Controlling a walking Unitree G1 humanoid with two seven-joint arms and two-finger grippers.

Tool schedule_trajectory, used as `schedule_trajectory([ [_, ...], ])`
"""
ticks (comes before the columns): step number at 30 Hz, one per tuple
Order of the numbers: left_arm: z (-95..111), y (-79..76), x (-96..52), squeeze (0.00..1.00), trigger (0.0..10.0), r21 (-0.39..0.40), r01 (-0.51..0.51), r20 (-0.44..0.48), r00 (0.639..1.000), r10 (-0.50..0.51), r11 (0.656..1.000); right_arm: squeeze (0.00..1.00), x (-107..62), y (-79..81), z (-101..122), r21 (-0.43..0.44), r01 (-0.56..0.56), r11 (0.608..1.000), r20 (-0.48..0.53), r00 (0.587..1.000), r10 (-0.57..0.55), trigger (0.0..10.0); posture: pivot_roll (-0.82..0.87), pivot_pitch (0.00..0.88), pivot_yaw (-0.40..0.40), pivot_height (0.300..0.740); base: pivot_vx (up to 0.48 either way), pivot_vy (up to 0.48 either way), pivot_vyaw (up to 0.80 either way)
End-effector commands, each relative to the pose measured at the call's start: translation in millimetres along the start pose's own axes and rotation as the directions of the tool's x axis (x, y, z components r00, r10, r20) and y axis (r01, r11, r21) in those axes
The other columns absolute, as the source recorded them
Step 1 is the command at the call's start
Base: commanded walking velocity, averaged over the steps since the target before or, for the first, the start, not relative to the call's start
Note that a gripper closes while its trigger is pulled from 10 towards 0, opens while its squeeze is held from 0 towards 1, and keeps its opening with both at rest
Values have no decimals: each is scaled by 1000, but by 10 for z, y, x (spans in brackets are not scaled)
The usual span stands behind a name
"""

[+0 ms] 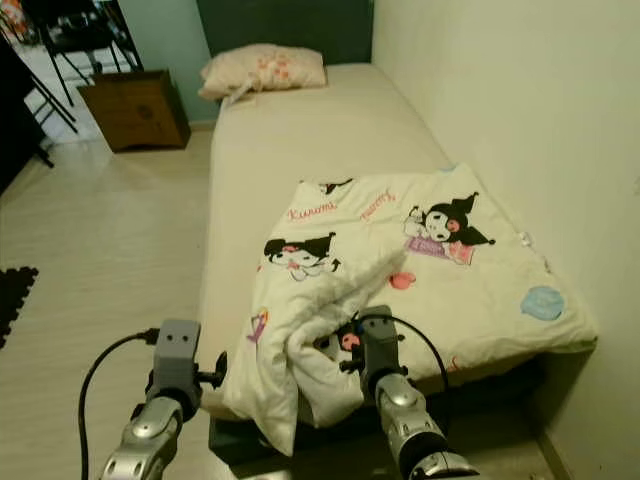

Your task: Clean up the room

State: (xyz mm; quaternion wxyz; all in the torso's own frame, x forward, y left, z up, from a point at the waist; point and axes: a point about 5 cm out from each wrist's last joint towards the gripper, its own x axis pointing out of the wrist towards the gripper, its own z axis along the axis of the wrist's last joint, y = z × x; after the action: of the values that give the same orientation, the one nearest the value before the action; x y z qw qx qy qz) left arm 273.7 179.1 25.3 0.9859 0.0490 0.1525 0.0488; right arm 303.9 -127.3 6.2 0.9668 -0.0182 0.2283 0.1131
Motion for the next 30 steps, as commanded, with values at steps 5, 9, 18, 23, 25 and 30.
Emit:
schedule_trajectory([
  [5, -67, 41, -8, 0, 10000, 18, -7, -20, 1000, 7, 1000, 0, -16, 18, -78, 1, 1, 1000, -31, 1000, -1, 10000, -51, 139, -6, 629, 0, 0, 0],
  [9, -70, 33, -12, 0, 10000, 12, -12, -20, 1000, 12, 1000, 0, -11, 25, -67, -2, -3, 1000, -30, 1000, 3, 10000, -51, 134, -12, 629, 0, 0, 0],
  [18, -73, 44, -8, 0, 10000, -6, -30, -21, 999, 30, 1000, 0, 1, 24, -44, -10, -9, 1000, -33, 999, 9, 10000, -51, 136, -24, 629, 0, 0, 0],
  [23, -75, 48, -8, 0, 10000, -7, -32, -21, 999, 31, 999, 0, 1, 25, -45, -14, -12, 1000, -35, 999, 11, 10000, -50, 136, -26, 629, 0, 0, 0],
  [25, -94, 63, -22, 0, 10000, -10, -40, -23, 999, 40, 999, 0, 2, 27, -44, -19, -13, 1000, -36, 999, 12, 10000, -51, 136, -29, 629, 0, 0, 0],
  [30, -101, 74, -31, 0, 10000, -12, -50, -21, 999, 50, 999, 0, 5, 33, -32, -24, -19, 1000, -32, 999, 19, 10000, -48, 135, -33, 629, 0, 0, 0],
])
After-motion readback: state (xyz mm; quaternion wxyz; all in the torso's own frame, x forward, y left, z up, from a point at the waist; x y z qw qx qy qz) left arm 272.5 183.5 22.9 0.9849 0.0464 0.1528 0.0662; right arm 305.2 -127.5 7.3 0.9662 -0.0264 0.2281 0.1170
